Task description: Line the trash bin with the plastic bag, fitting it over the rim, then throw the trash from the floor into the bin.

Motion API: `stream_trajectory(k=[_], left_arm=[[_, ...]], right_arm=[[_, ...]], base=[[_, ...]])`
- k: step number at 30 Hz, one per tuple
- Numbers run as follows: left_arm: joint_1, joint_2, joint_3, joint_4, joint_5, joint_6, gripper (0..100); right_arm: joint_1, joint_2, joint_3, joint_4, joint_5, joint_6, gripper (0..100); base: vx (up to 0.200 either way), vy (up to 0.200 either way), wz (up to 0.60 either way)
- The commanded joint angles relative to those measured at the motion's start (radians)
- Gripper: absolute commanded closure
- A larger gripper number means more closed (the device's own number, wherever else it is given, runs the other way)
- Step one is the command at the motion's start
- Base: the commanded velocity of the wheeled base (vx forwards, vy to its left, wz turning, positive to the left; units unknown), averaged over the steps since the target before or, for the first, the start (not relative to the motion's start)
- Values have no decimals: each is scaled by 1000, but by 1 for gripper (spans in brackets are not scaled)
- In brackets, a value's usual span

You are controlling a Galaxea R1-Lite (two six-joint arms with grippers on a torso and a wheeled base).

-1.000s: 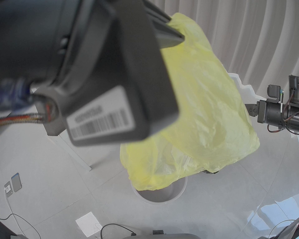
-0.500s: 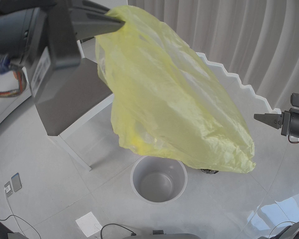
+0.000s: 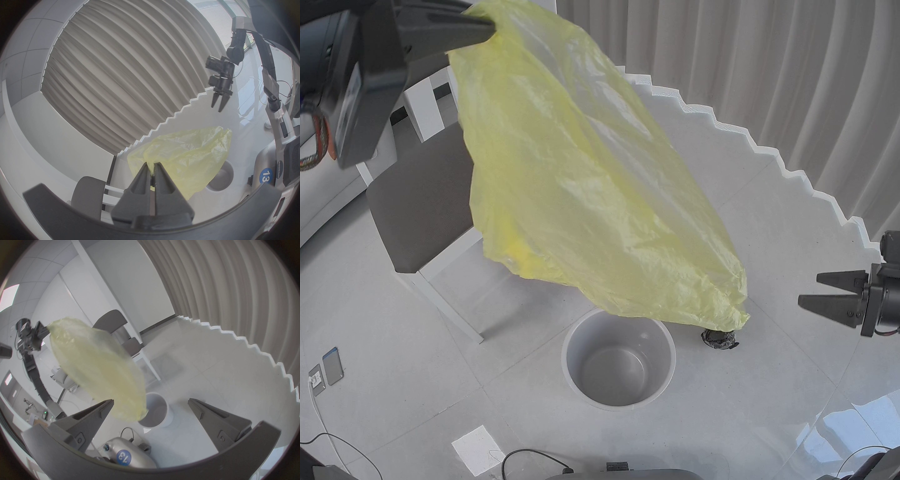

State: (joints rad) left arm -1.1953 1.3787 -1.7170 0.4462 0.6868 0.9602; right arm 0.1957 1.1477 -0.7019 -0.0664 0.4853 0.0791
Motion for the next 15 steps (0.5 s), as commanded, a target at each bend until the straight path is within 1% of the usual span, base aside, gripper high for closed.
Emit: stream_trajectory(k=[1,7,15], left_arm=[[6,-13,-1,0,0,0,100],[5,-18,-4,0,0,0,100],[3,-27,-6,0,0,2,100]], right_arm=[[57,-19,39,-3,-5,-1,0],[60,37,22,-23,-8,1,0],[39,155,-47,-85,-7,7,0]], base=[[0,0,0],[0,0,0],[0,0,0]])
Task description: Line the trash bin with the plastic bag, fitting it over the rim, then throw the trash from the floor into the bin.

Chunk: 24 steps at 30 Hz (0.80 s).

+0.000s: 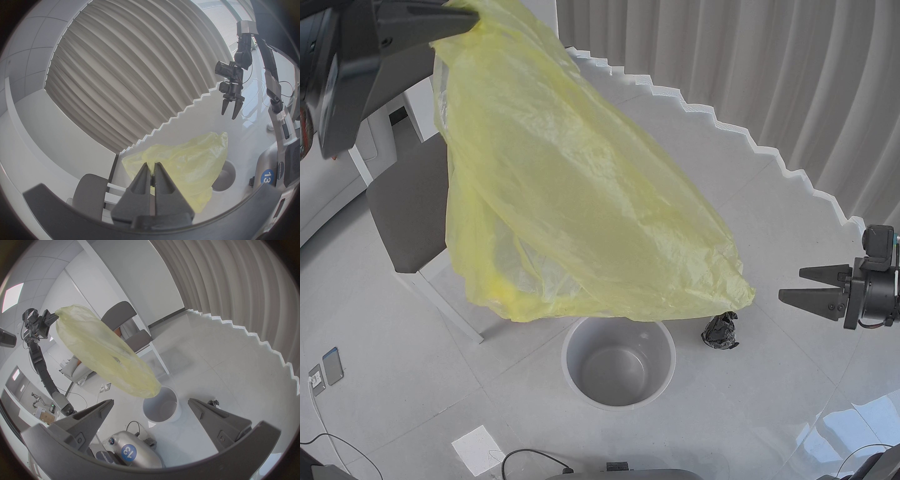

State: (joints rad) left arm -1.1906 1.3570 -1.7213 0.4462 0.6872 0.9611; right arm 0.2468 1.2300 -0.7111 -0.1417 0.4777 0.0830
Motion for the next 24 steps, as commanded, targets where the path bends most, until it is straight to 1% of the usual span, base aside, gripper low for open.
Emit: stream_trajectory(k=[1,6,11,18,20,22,24], left_arm=[[-1,-6,-1,0,0,1,100],[-1,-3,-4,0,-2,-1,100],[-1,-1,-3,0,-3,-1,100],[2,4,-6,-3,-5,-2,100],[11,2,-6,-3,-5,-2,100],[13,1,-6,-3,-5,-4,100],[14,-1,-6,-3,-5,-4,100]], right_arm=[[-12,74,-41,-10,1,3,0],[-43,177,-125,-10,2,-3,0],[-37,195,-139,-7,7,-3,0],[-1,186,-107,-7,7,-3,0],[31,186,-93,-10,6,-5,0],[39,186,-91,-10,6,-3,0],[65,184,-88,-10,-1,-3,0]], base=[[0,0,0],[0,0,0],[0,0,0],[0,0,0],[0,0,0],[0,0,0],[0,0,0]])
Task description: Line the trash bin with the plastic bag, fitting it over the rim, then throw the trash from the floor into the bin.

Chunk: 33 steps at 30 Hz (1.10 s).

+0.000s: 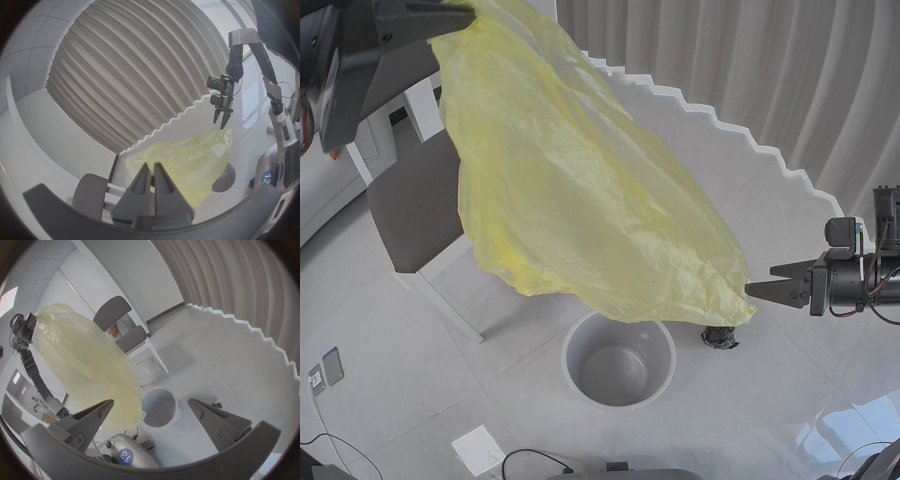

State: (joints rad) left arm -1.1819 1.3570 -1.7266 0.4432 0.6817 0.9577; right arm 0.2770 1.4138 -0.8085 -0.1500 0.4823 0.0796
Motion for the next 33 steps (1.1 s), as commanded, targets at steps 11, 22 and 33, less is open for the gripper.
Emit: stream_trajectory(k=[11,22,33], left_arm=[[5,-4,-8,0,1,0,100],[5,-1,-14,0,-2,1,100],[11,-3,-16,-23,-2,-4,100]], right_arm=[[80,54,-9,-29,-14,0,0],[117,91,-12,-65,-36,0,100],[140,106,-29,-63,-51,0,100]], base=[[0,0,0],[0,0,0],[0,0,0]])
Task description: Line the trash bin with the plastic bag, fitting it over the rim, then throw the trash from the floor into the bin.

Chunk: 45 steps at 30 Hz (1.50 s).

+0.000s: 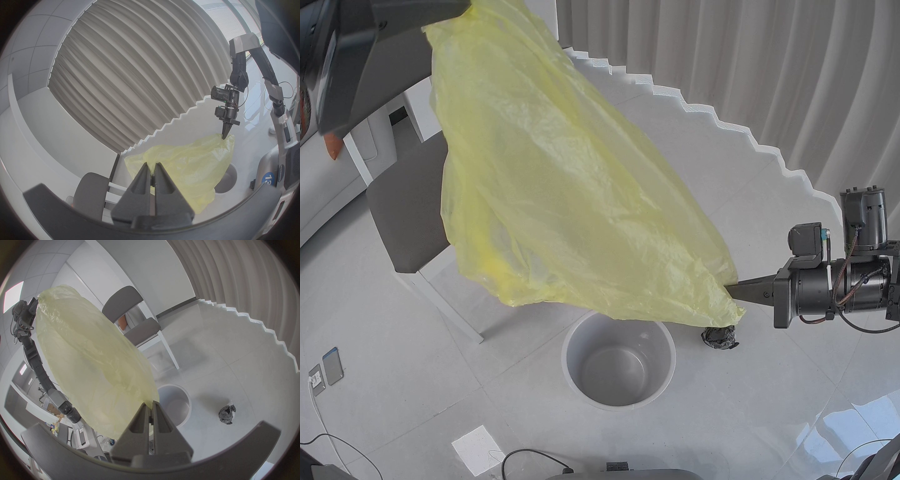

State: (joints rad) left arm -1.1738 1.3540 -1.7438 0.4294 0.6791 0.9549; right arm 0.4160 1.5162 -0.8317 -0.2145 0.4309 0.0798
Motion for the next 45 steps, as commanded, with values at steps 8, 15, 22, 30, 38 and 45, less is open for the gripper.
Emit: stream_trajectory(k=[8,15,22,30,38,45], left_arm=[[88,111,-16,-238,-9,-309,100],[174,66,73,-204,-121,-427,100],[226,-46,343,-192,-225,-663,100],[342,-135,534,-213,-257,-821,100],[393,-72,902,-501,-389,-1041,100],[378,48,1158,-870,-421,-1099,100]], right_arm=[[-66,-4,-35,1,2,17,100],[-86,-30,-56,1,-15,55,100],[-88,-30,-109,26,-37,57,100],[-89,-17,-113,69,-106,55,100],[-89,58,-95,69,-173,57,100],[-55,147,-66,58,-175,55,100]], base=[[0,0,0],[0,0,0],[0,0,0],[0,0,0],[0,0,0],[0,0,0]])
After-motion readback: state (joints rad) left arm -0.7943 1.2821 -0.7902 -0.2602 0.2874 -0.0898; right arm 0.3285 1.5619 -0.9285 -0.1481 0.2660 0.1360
